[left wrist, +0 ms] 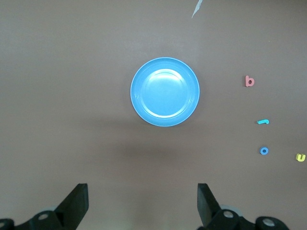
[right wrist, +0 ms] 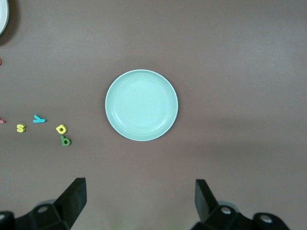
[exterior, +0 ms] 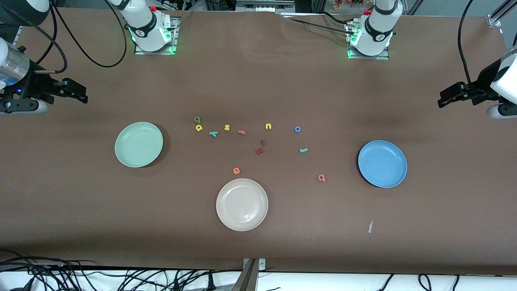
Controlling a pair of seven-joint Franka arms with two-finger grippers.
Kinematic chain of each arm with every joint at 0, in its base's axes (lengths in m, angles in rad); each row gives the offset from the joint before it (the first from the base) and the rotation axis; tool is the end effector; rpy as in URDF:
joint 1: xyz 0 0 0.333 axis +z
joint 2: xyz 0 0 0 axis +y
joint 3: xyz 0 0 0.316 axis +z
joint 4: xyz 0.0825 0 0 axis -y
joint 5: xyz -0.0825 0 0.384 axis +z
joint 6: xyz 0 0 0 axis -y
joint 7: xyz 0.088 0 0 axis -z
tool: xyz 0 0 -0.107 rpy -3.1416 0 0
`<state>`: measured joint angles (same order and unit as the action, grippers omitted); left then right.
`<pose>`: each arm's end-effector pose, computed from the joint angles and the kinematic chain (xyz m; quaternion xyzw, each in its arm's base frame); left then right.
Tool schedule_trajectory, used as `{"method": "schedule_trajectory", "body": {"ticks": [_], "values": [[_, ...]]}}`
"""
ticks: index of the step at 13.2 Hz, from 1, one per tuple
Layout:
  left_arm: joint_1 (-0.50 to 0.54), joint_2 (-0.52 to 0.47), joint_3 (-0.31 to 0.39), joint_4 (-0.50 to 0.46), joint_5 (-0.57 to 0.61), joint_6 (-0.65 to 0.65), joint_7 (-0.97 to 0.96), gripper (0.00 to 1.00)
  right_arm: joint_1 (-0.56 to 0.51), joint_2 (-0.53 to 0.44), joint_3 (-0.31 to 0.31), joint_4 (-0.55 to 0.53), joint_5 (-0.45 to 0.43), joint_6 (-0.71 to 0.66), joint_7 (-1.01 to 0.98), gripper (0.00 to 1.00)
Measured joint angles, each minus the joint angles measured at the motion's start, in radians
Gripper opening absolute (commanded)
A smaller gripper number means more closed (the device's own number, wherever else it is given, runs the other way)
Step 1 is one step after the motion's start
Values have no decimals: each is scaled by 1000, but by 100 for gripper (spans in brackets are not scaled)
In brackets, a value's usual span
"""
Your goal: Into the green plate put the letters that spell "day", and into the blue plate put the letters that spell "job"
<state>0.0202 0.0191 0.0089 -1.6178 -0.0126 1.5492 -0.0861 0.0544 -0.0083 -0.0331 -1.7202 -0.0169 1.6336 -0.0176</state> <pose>0.5552 0.0147 0.5900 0.9974 0.0577 -0.0440 0.0050 0.5509 0.0100 0.5638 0.9990 0.0203 -0.0391 0.0083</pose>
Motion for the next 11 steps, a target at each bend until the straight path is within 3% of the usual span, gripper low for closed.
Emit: {"method": "schedule_trajectory", "body": {"ticks": [11], "values": [[2,0,0,0,0,-1,0,100,0,-1,0,9,0,-5,4,100]]}}
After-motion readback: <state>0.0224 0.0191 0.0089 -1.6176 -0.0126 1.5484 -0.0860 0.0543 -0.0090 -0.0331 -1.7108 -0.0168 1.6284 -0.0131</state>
